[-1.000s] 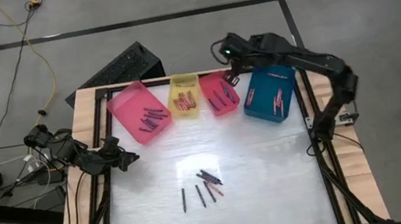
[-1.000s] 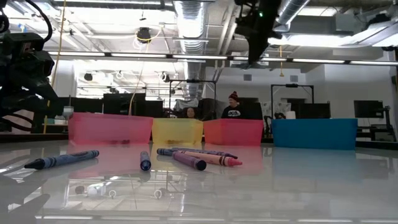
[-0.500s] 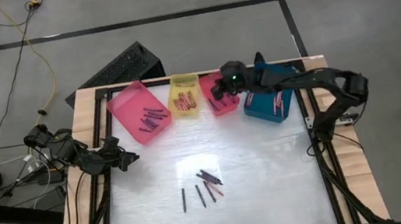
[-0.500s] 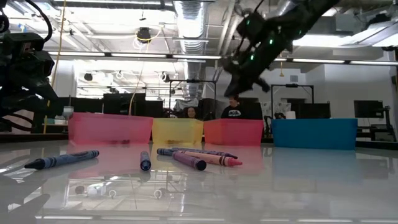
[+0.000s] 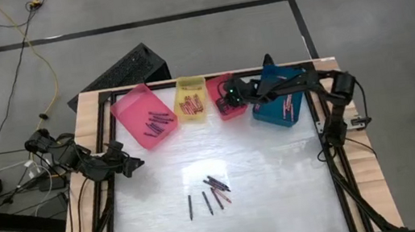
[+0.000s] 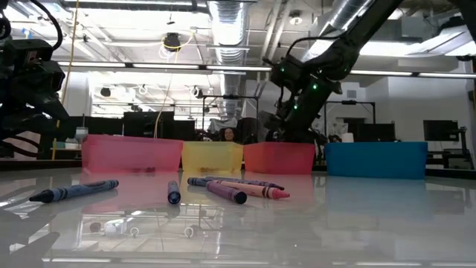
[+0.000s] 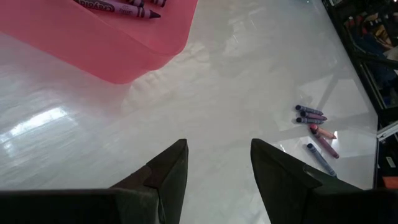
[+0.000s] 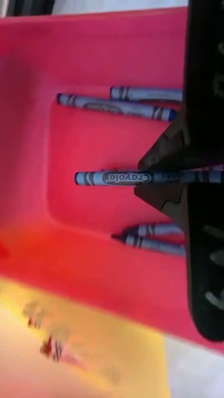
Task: Sort crayons
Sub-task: Put the blue crayon into the red bin, then put the violet crayon into the pink bin
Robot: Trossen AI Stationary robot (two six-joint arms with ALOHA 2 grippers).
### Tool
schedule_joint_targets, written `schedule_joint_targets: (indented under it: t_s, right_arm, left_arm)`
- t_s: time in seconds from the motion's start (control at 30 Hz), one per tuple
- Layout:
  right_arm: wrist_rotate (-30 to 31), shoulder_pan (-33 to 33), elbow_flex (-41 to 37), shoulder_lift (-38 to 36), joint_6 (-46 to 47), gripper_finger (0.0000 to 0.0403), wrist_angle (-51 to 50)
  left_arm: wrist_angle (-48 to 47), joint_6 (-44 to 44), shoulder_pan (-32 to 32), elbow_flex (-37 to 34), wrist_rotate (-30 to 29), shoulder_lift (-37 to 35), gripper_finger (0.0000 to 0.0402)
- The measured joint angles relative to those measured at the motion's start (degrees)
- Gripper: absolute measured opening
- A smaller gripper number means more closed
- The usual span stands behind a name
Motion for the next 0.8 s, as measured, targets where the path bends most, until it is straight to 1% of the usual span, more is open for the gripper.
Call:
schedule_joint_targets:
  t_s: [0.17, 0.4, 0.57, 0.7, 0.8]
  right_arm:
    - [0.2, -0.4, 0.0, -0.2, 0.3, 0.0053, -0.2]
    - [-0.5, -1.1, 1.9, -2.9, -2.6, 0.0084, -0.4]
    - [-6.6, -1.2, 4.7, -6.4, -6.6, 0.0092, -1.1]
    - [-15.0, -1.2, 6.8, -10.5, -6.8, 0.0092, -4.0]
    - [-22.9, -0.2, 7.5, -14.1, -6.1, 0.0093, -5.5]
  left_arm:
    - [0.0, 0.0, 0.0, 0.0, 0.0, 0.0, 0.0165]
    - [0.0, 0.0, 0.0, 0.0, 0.0, 0.0, 0.0165]
    - [0.0, 0.0, 0.0, 0.0, 0.0, 0.0, 0.0165]
    - [0.0, 0.0, 0.0, 0.0, 0.0, 0.0, 0.0165]
    - [0.0, 0.0, 0.0, 0.0, 0.0, 0.0, 0.0165]
